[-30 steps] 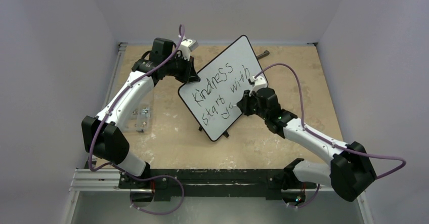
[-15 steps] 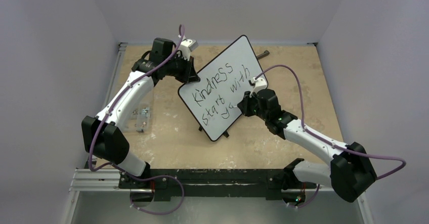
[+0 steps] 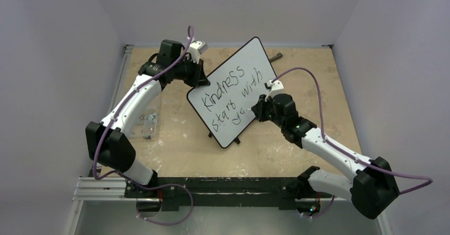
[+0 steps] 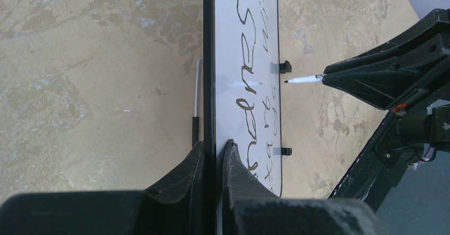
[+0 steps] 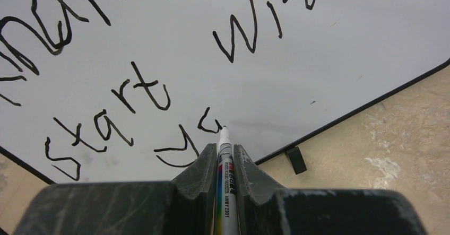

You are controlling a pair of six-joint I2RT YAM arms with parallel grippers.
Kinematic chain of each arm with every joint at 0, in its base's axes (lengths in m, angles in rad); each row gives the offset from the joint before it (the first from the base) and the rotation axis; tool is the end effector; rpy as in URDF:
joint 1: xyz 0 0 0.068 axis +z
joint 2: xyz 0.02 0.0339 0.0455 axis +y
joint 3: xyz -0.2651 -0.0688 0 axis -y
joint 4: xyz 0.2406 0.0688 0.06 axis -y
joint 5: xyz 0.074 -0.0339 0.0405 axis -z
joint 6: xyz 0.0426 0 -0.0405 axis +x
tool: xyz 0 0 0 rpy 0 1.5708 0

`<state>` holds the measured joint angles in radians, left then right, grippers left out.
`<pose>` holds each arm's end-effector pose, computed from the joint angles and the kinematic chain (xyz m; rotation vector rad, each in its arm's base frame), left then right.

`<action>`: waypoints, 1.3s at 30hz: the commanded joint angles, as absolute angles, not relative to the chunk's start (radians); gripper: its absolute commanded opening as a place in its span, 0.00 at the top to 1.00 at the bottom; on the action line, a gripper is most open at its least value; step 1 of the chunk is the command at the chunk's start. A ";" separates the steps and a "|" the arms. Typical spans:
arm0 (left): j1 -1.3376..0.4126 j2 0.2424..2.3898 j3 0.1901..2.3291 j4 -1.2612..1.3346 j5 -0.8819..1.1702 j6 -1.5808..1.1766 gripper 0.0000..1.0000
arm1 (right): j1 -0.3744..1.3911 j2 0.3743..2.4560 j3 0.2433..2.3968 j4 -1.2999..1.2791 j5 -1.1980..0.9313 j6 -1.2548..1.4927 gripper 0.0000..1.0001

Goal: Write a sentence on the whiteboard

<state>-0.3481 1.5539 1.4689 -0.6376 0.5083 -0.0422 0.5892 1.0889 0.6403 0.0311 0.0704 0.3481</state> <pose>0.3161 -0.1368 0.3444 0.6141 2.2214 -0.7837 0.2066 0.1345 0.2509 -0.1976 2.0174 0.5317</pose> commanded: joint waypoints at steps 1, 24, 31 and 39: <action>-0.364 1.579 1.448 -0.772 0.378 0.077 1.00 | 0.590 1.115 0.698 0.073 0.119 0.354 1.00; -0.363 1.578 1.450 -0.774 0.378 0.078 1.00 | 0.570 1.204 0.693 0.136 0.097 0.354 1.00; -0.364 1.576 1.448 -0.774 0.378 0.078 1.00 | 0.571 1.173 0.611 0.138 0.089 0.366 1.00; -0.364 1.571 1.448 -0.773 0.381 0.077 1.00 | 0.569 1.150 0.585 0.124 0.116 0.366 1.00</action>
<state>-0.3477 1.5536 1.4689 -0.6407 0.5079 -0.0422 0.5690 1.1568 0.5812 0.1192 0.0929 0.3584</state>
